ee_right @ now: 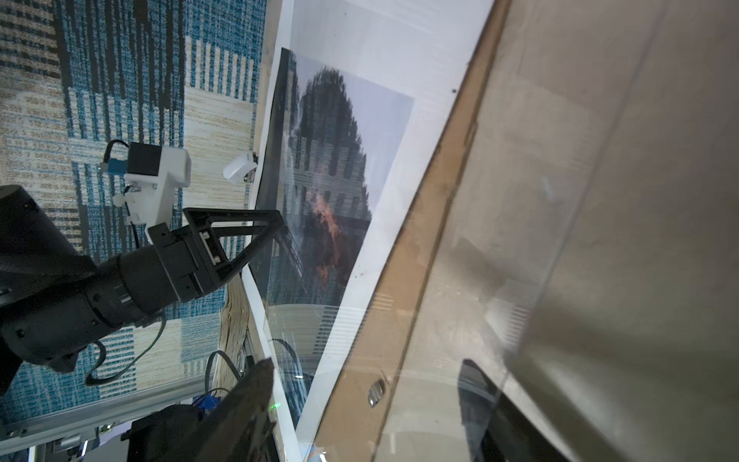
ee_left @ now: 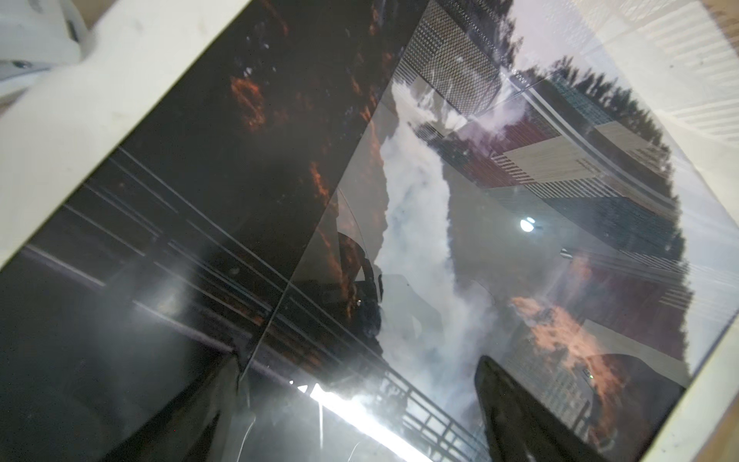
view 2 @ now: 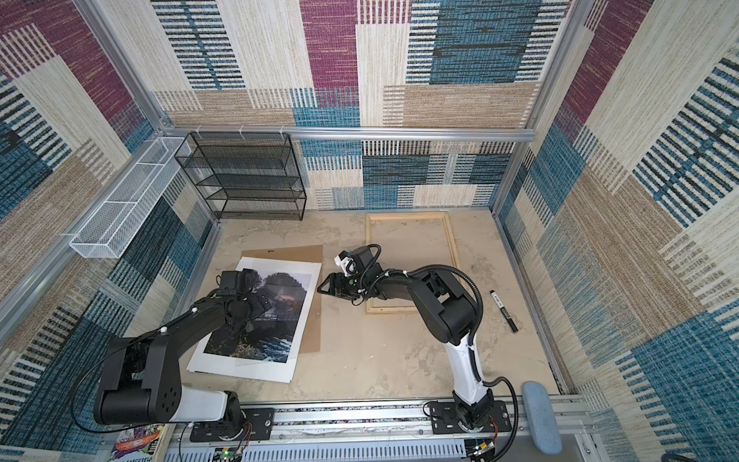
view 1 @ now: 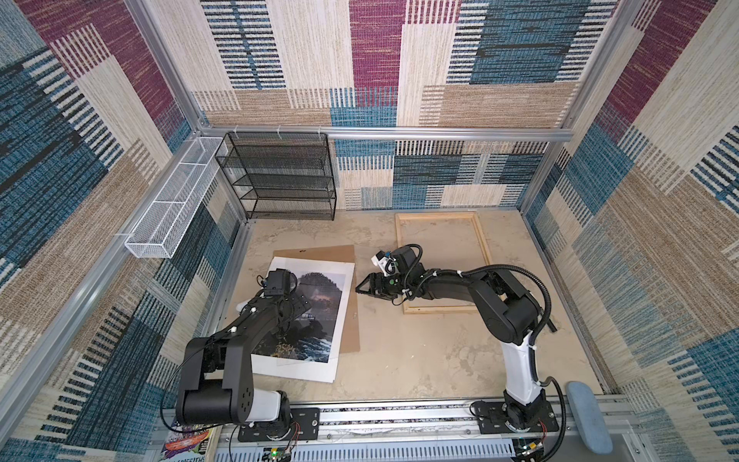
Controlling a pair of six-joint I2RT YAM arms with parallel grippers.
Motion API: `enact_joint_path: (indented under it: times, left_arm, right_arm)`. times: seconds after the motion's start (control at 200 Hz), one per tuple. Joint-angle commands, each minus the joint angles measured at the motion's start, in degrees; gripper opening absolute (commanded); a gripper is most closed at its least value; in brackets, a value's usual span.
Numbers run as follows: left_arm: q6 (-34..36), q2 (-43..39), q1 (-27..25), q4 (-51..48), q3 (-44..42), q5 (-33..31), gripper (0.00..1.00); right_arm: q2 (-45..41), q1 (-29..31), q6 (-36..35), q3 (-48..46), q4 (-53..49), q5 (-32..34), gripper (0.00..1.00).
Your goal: Put the photo into the frame
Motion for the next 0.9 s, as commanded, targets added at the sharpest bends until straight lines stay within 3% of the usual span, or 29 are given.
enact_joint_path:
  times: [0.0,0.275,0.566,0.891]
  left_arm:
    - [-0.32,0.8,0.01,-1.73,-0.44,6.71,0.94]
    - [-0.28,0.8,0.01,-1.42,-0.53,6.88,0.94]
    - [-0.19,0.71,0.01,-1.24,-0.62,7.17,0.94]
    - [-0.11,0.55,0.01,-1.05,-0.53,7.79,0.93]
  right_arm:
    - [-1.05,0.19,0.48,-0.28,3.56,-3.7,0.71]
    - [-1.51,0.2,0.68,-1.02,4.43,-3.98,0.57]
    - [-0.63,0.2,0.73,-1.25,5.21,-4.27,0.3]
    - [-0.55,0.2,0.69,-1.31,5.43,-4.46,0.14]
